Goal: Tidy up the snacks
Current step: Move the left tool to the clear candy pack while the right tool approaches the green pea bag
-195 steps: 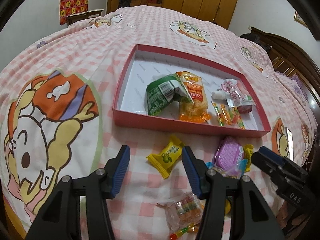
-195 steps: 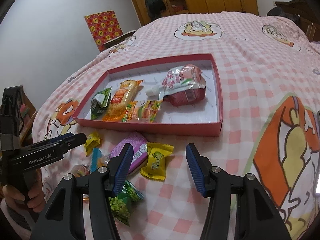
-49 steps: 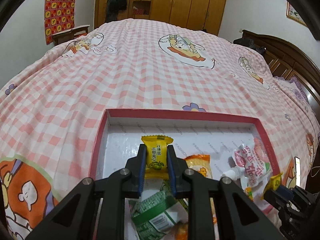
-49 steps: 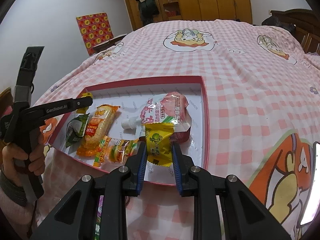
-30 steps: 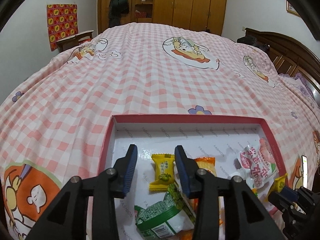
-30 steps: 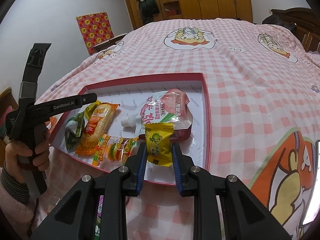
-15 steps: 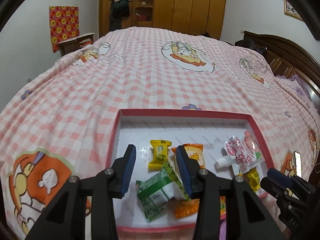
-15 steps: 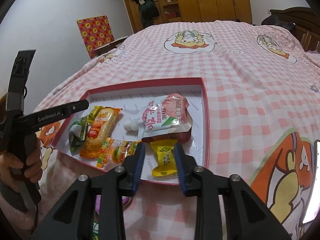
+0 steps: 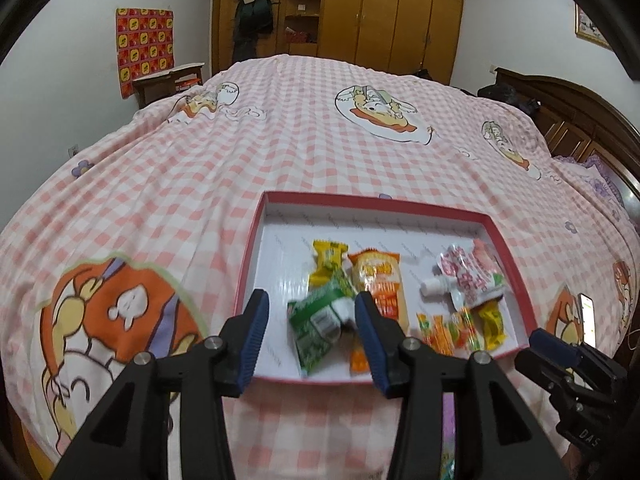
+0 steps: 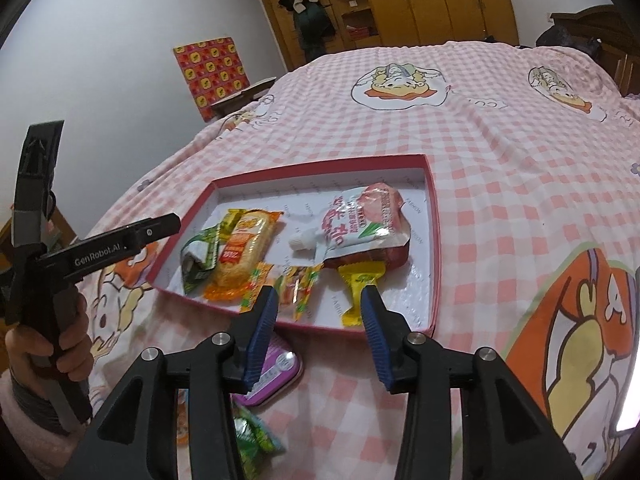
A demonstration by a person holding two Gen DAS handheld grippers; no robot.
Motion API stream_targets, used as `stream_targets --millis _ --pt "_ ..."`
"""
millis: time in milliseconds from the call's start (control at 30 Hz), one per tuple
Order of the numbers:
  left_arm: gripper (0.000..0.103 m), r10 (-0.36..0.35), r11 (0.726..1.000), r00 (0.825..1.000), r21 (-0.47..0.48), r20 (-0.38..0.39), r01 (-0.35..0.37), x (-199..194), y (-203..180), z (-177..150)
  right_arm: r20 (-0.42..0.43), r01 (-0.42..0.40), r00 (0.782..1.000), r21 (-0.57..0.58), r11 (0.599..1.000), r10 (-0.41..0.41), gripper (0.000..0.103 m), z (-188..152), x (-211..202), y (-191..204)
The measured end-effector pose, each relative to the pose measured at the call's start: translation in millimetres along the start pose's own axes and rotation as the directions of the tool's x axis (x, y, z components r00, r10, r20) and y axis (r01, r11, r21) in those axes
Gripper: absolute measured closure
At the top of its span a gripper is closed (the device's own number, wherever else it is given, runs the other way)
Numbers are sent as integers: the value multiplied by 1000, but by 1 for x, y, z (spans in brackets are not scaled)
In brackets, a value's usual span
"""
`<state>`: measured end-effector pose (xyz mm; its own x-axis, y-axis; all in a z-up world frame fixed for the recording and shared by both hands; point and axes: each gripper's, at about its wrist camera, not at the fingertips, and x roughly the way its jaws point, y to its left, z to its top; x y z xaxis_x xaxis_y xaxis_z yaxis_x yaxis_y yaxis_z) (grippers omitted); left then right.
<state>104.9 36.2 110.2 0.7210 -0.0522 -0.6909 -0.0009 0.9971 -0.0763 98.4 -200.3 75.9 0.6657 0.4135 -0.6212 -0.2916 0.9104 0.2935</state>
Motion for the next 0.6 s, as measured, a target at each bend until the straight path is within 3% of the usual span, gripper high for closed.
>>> stream_targets --millis 600 --pt "56 -57 998 993 -30 -101 54 -23 3 -55 -51 -13 999 -45 999 11 58 -34 -15 20"
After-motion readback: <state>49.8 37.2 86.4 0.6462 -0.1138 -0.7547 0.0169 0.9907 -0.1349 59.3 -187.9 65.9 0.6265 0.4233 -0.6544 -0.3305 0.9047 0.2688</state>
